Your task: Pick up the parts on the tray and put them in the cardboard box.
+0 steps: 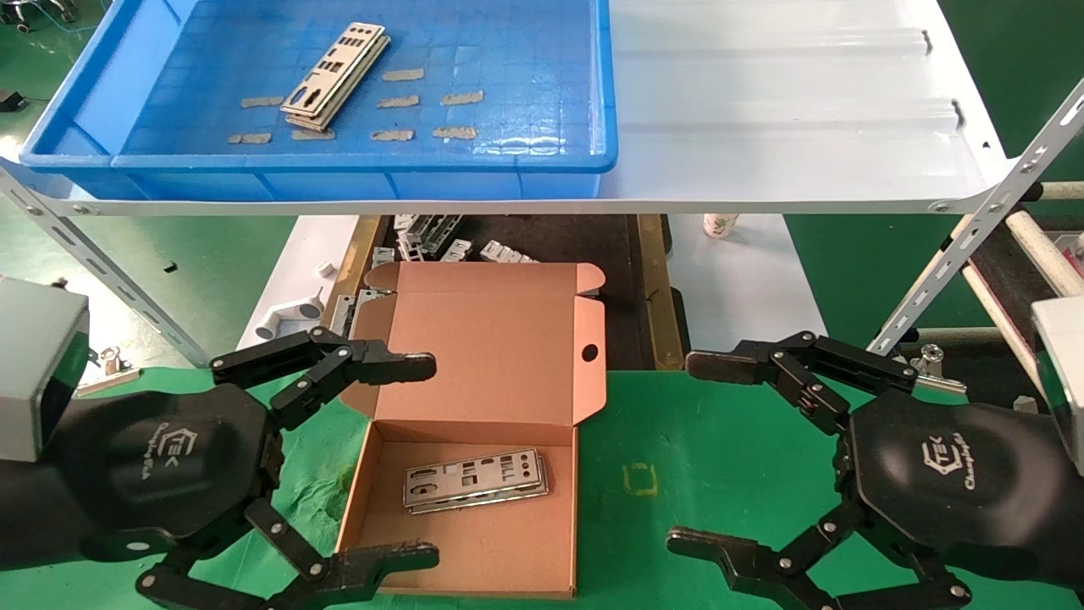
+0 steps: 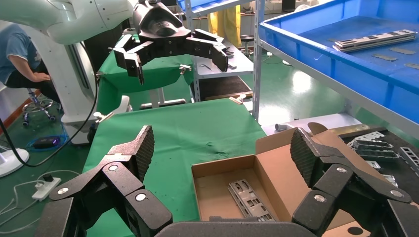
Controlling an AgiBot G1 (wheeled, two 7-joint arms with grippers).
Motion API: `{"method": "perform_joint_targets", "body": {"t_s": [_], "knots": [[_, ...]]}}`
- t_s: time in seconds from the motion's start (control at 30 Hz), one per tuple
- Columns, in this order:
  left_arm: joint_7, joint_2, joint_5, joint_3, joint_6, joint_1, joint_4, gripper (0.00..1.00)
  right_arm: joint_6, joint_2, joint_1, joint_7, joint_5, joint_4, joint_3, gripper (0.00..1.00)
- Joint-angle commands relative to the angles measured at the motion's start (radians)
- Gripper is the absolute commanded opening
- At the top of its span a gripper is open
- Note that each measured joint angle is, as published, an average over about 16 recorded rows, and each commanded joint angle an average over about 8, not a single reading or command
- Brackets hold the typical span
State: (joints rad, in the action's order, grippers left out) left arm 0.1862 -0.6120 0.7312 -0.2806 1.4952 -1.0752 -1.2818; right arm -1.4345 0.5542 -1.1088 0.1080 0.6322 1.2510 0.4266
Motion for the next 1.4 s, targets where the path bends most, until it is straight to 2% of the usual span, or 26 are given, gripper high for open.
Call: {"method": "perform_joint_targets", "body": {"t_s": [0.03, 1.4], "knots": [[0.000, 0.000, 0.000, 0.000, 0.000, 0.000, 0.000, 1.00, 0.000, 0.000, 0.000, 0.000, 0.000, 0.000, 0.000, 1.00], [0.000, 0.000, 0.000, 0.000, 0.000, 0.000, 0.000, 1.00, 0.000, 0.000, 0.000, 0.000, 0.000, 0.000, 0.000, 1.00]]}}
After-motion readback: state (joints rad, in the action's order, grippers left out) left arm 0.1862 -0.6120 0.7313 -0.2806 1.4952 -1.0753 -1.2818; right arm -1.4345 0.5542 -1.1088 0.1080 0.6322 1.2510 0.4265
